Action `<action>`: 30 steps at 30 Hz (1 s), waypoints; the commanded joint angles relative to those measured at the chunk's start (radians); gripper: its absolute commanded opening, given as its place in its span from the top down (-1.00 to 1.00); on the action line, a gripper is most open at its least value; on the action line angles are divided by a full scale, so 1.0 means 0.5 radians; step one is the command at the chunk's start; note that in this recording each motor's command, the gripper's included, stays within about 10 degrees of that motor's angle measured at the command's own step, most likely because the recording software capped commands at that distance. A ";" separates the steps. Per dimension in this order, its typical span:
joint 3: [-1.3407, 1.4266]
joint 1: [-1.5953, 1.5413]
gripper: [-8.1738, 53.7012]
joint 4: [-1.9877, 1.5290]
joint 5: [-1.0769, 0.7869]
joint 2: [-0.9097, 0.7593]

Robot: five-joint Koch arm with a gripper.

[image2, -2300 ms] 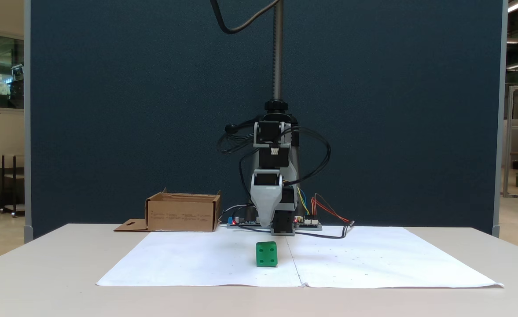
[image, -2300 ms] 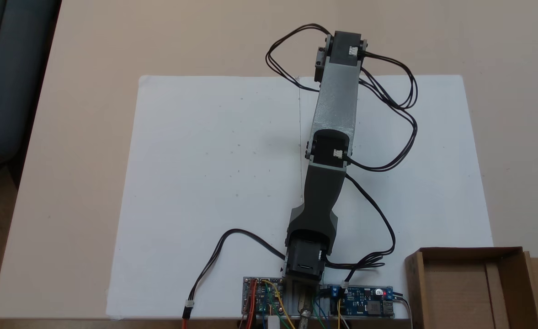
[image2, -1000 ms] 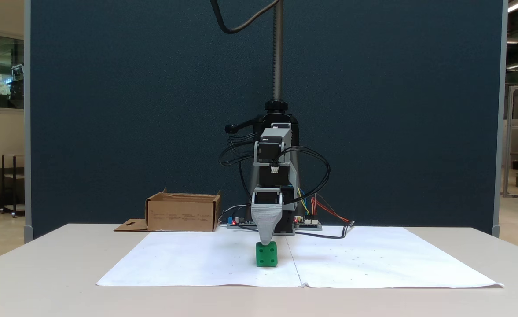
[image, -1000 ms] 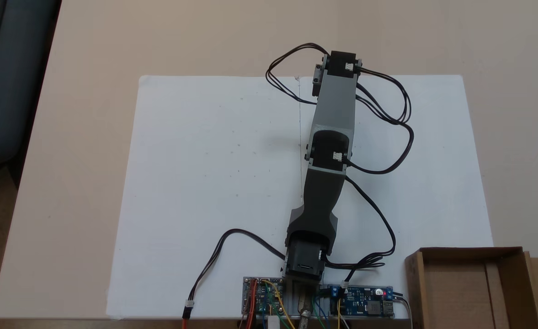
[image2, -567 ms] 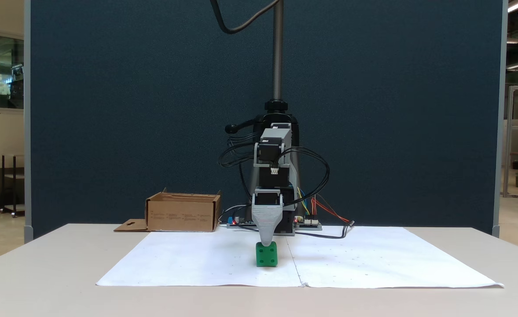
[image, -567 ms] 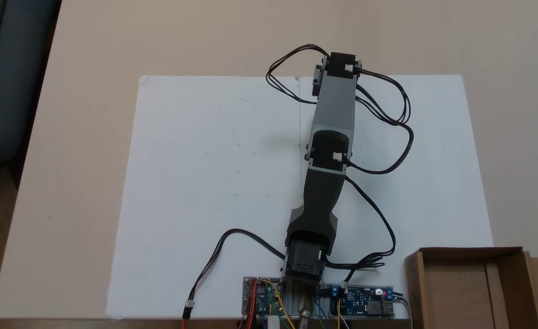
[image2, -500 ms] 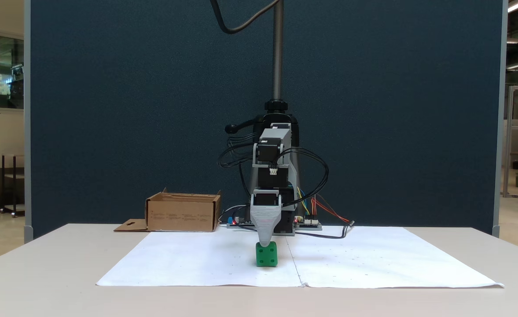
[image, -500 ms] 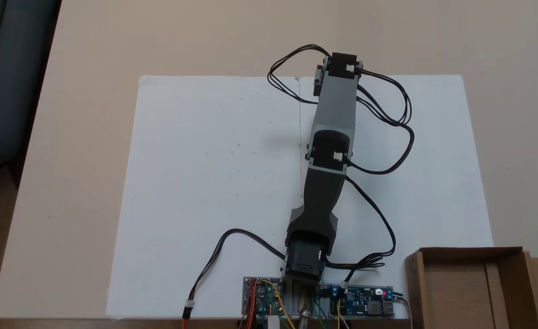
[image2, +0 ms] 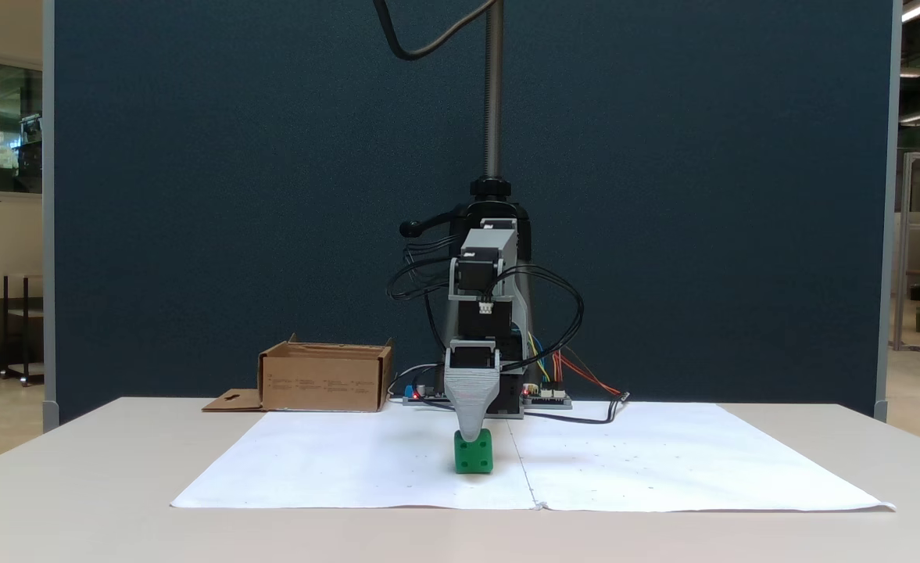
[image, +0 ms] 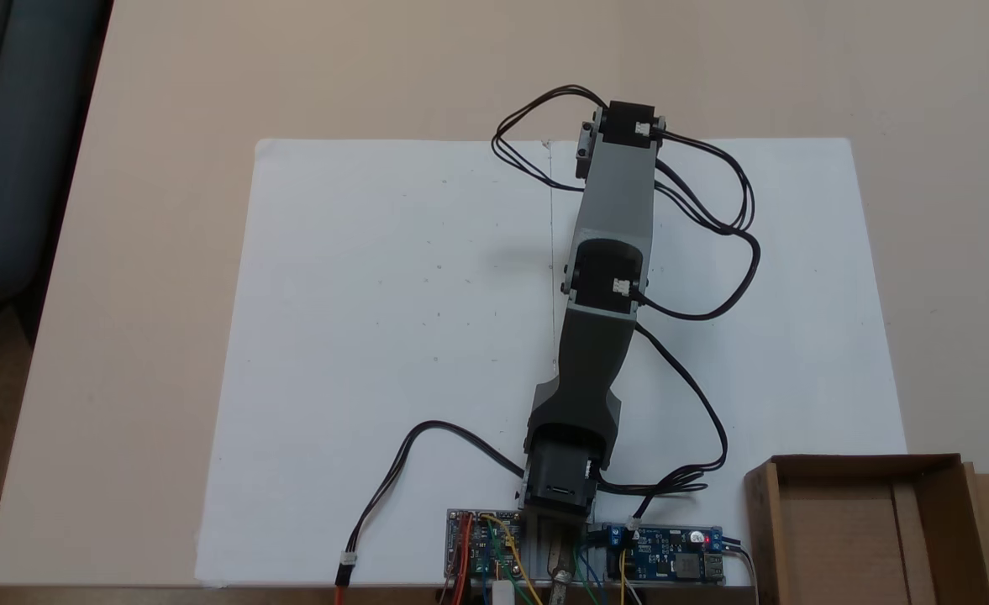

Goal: Grasp a green dice and put it in the bin.

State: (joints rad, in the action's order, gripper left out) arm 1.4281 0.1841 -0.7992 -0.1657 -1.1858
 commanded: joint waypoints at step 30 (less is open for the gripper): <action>0.267 0.055 -0.74 0.380 -0.169 -0.025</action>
State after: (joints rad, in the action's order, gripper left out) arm 1.5677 0.2086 -0.6366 -0.1657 -1.1735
